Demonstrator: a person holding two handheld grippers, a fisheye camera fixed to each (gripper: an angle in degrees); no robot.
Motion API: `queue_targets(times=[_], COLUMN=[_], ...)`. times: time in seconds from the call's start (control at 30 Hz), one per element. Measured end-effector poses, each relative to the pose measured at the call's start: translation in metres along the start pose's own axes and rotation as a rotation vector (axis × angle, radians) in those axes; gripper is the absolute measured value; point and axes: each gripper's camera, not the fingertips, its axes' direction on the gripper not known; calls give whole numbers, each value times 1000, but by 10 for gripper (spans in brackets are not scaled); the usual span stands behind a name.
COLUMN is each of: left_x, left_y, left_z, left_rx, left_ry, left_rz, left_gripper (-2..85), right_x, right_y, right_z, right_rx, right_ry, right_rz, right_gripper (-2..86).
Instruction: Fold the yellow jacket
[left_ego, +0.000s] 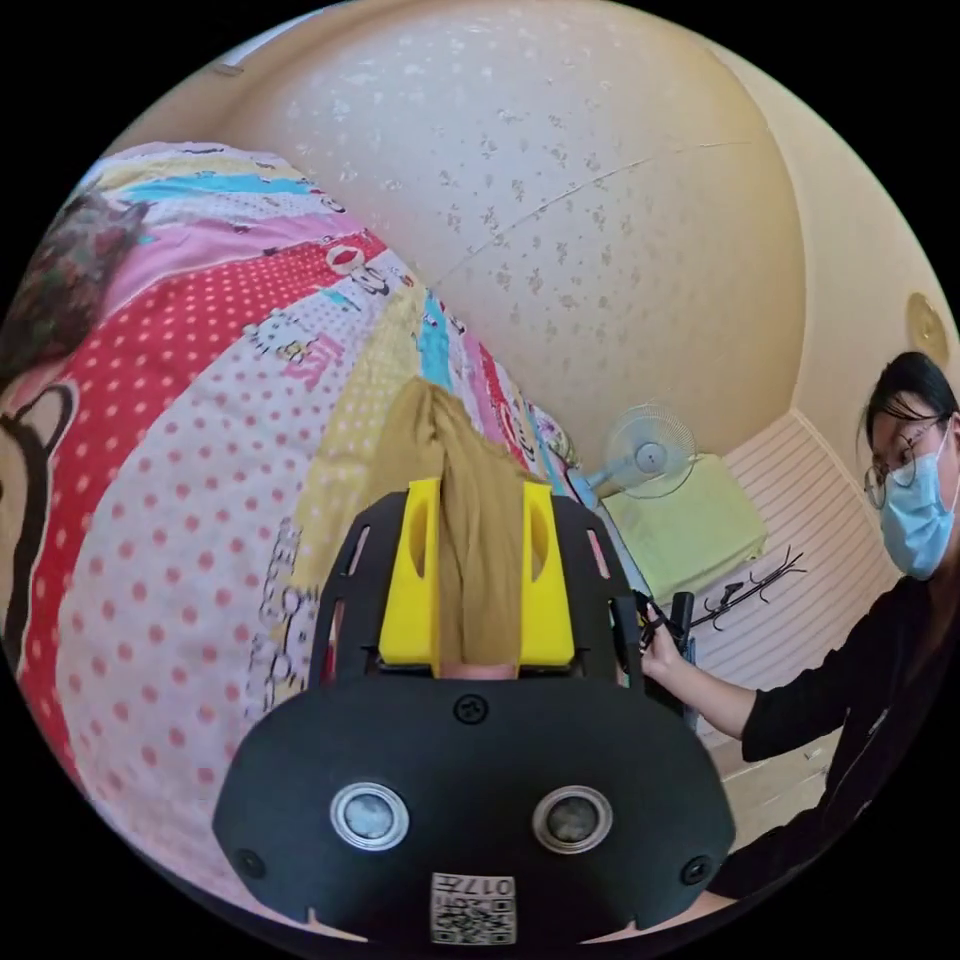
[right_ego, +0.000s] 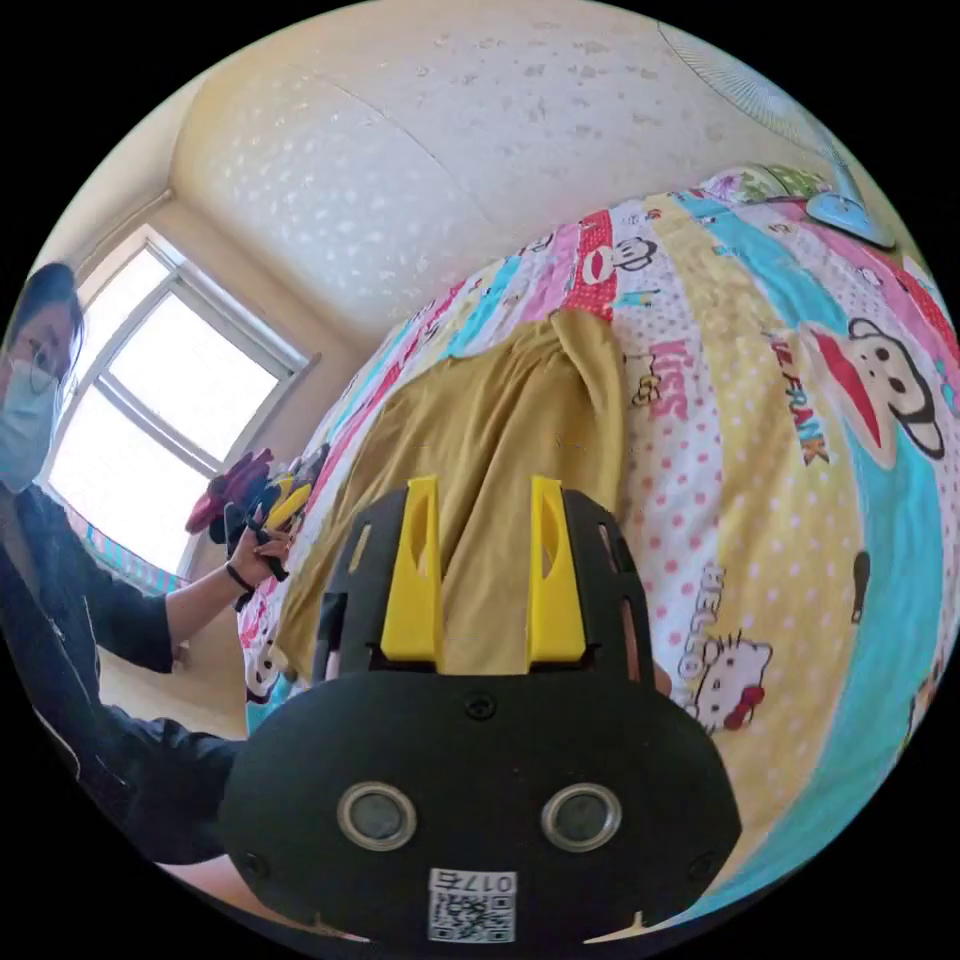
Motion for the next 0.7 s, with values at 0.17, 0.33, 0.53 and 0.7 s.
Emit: queue_targets(times=[0.17, 0.33, 0.53, 0.7], left_x=[62, 130, 200, 241], left_y=[101, 181, 199, 171], left_z=[-76, -88, -72, -82], left_rx=[-112, -215, -180, -399], left_ry=[-250, -303, -444, -348], left_rz=[-53, -158, -185, -207], left_gripper=[124, 135, 84, 3], right_x=[-21, -27, -31, -28], right_y=[87, 107, 94, 57], right_z=[-15, -8, 5, -20], right_rx=[-150, -116, -166, -239], right_ry=[185, 131, 206, 145], right_rz=[102, 264, 292, 259], right_gripper=[161, 142, 67, 35])
